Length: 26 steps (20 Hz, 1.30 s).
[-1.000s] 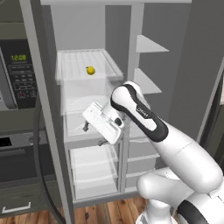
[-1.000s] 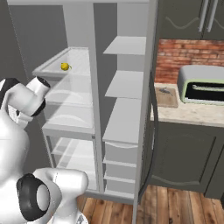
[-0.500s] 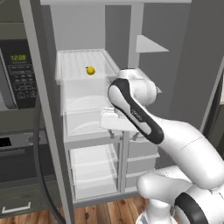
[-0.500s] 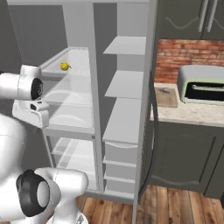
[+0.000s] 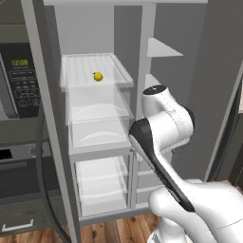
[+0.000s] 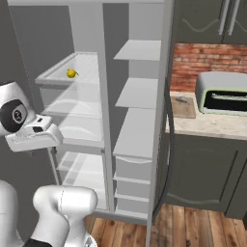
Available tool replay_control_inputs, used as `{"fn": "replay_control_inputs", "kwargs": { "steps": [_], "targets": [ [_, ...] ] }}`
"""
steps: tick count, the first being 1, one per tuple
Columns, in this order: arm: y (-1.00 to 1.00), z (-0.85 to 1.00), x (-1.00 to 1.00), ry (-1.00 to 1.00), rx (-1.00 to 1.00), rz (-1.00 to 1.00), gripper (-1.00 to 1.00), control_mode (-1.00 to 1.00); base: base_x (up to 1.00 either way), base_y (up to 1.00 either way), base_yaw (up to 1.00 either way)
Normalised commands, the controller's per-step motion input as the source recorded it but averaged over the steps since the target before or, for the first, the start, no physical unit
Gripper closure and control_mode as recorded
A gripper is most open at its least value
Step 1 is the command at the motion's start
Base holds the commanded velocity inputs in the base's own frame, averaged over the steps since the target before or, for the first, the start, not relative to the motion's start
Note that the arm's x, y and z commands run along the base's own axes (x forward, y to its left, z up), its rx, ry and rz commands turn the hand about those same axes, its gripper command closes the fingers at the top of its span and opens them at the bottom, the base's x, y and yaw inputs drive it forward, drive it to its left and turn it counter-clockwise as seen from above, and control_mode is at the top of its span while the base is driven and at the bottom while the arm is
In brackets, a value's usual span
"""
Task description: Retrieve a lemon from the fridge and place it on the cutting board with the fish.
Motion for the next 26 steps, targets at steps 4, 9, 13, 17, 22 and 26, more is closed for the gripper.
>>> {"fn": "replay_control_inputs", "kwargs": {
  "steps": [4,9,13,17,22,26],
  "targets": [
    [-0.06,0.00,0.11,0.04,0.16,0.00,-1.00,-1.00,0.00,0.00,0.00],
    [-0.17,0.00,0.18,0.13,0.25,-0.14,-1.00,-1.00,0.00,0.00,0.00],
    [-0.04,0.00,0.00,0.02,0.00,-0.03,-1.00,-1.00,0.00,0.00,0.00],
    [0.00,0.00,0.00,0.00,0.00,0.00,-1.00,-1.00,0.00,0.00,0.00],
    [0.02,0.00,0.00,0.01,0.00,0.03,-1.00,1.00,0.00,0.05,0.03],
    [0.00,0.00,0.00,0.00,0.00,0.00,-1.00,1.00,0.00,0.39,0.31]
  ]
}}
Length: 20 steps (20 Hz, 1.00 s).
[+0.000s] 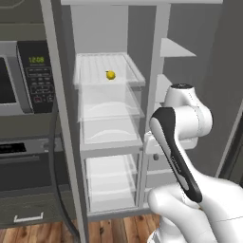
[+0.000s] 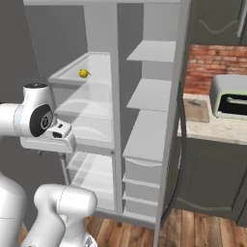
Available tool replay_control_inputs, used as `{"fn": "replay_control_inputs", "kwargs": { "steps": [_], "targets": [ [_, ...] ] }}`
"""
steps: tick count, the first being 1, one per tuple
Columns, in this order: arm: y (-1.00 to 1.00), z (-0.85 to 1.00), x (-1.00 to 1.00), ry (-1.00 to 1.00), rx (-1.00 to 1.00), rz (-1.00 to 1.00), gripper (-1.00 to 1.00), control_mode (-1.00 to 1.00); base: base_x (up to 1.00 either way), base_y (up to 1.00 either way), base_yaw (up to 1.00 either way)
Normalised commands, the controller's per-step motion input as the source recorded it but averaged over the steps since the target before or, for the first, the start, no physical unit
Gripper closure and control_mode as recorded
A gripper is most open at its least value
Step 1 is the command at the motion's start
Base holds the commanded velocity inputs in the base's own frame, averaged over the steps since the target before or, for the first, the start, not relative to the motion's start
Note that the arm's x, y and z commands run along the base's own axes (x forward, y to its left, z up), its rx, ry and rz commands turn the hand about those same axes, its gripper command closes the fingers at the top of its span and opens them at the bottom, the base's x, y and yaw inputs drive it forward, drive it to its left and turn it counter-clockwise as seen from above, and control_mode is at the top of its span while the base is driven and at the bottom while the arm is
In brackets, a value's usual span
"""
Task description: Retrieve a lemon from the fridge and place it on the cutting board with the fish.
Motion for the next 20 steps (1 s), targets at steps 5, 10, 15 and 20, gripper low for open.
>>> {"fn": "replay_control_inputs", "kwargs": {
  "steps": [5,10,15,20],
  "targets": [
    [0.00,0.00,0.00,0.00,0.00,0.00,-1.00,1.00,0.02,0.14,0.32],
    [0.00,0.00,0.00,0.00,0.00,0.00,-1.00,1.00,0.26,0.00,0.09],
    [0.00,0.00,0.00,0.00,0.00,0.00,-1.00,1.00,0.61,0.00,0.00],
    [0.00,0.00,0.00,0.00,0.00,0.00,-1.00,1.00,0.55,0.00,0.00]
  ]
}}
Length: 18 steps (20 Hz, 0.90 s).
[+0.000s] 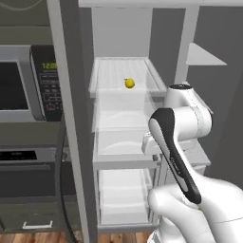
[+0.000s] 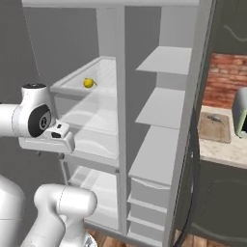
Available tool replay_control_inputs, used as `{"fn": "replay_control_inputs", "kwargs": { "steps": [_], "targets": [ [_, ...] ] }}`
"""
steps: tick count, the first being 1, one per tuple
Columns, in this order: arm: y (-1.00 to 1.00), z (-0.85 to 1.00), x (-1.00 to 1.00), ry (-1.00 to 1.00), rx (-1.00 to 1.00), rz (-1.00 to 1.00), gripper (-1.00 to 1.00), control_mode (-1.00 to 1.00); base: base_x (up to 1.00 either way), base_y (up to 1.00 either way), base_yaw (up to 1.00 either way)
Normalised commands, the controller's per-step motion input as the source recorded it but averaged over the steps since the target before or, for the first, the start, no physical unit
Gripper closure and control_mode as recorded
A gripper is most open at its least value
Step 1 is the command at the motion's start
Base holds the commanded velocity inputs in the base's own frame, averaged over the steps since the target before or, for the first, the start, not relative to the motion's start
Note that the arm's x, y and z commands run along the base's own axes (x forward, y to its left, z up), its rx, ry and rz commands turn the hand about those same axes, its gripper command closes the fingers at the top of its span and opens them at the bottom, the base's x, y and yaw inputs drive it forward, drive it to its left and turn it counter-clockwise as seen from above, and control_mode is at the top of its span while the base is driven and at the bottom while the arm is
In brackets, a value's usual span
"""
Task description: Retrieve a lemon from the fridge and place it on the cutting board with the fish.
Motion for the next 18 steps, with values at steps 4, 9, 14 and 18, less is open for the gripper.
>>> {"fn": "replay_control_inputs", "kwargs": {
  "steps": [4,9,14,18],
  "targets": [
    [0.00,0.00,0.00,0.00,0.00,0.00,-1.00,1.00,0.53,0.00,0.00],
    [0.00,0.00,0.00,0.00,0.00,0.00,-1.00,1.00,0.57,0.04,0.00],
    [0.00,0.00,0.00,0.00,0.00,0.00,-1.00,1.00,0.61,0.24,-0.03],
    [0.00,0.00,0.00,0.00,0.00,0.00,-1.00,1.00,0.42,0.21,-0.04]
  ]
}}
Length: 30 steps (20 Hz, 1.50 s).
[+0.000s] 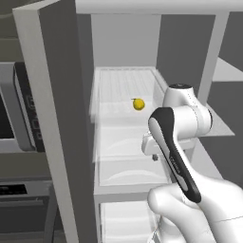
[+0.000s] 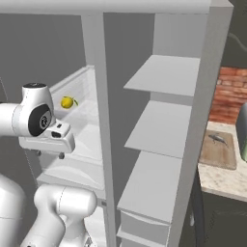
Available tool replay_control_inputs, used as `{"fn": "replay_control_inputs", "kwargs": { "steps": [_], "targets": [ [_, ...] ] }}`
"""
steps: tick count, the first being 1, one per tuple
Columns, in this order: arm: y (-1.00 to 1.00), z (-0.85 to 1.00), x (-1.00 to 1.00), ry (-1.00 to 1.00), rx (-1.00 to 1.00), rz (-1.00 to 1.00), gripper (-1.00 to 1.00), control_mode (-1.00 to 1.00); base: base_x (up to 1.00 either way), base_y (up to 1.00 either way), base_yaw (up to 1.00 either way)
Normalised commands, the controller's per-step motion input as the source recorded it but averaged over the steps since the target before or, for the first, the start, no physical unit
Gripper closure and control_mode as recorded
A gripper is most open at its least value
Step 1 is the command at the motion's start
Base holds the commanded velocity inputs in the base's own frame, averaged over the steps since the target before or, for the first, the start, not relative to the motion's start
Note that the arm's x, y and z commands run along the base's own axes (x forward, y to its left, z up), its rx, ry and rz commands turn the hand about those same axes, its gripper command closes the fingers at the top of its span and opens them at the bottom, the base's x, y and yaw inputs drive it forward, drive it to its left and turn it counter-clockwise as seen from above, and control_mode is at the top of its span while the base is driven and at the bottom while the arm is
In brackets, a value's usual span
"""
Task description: Retrieve a lemon from the fridge and place it on the cutting board with the fish.
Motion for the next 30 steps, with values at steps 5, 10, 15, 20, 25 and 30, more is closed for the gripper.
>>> {"fn": "replay_control_inputs", "kwargs": {
  "steps": [5,10,15,20,25,30],
  "targets": [
    [0.00,0.00,0.00,0.00,0.00,0.00,-1.00,-1.00,0.13,0.06,-0.01],
    [0.00,0.11,0.00,-0.13,-0.02,0.05,-1.00,-1.00,0.00,0.00,0.00],
    [0.04,0.42,0.02,-0.32,-0.13,0.09,-1.00,-1.00,0.00,0.00,0.00],
    [0.01,0.55,0.02,-0.28,-0.05,0.03,-1.00,-1.00,0.00,0.00,0.00],
    [0.04,0.95,-0.01,-0.19,0.05,0.00,-1.00,-1.00,0.00,0.00,0.00],
    [0.02,0.89,0.03,-0.04,0.09,-0.03,-1.00,-1.00,0.00,0.00,0.00]
  ]
}}
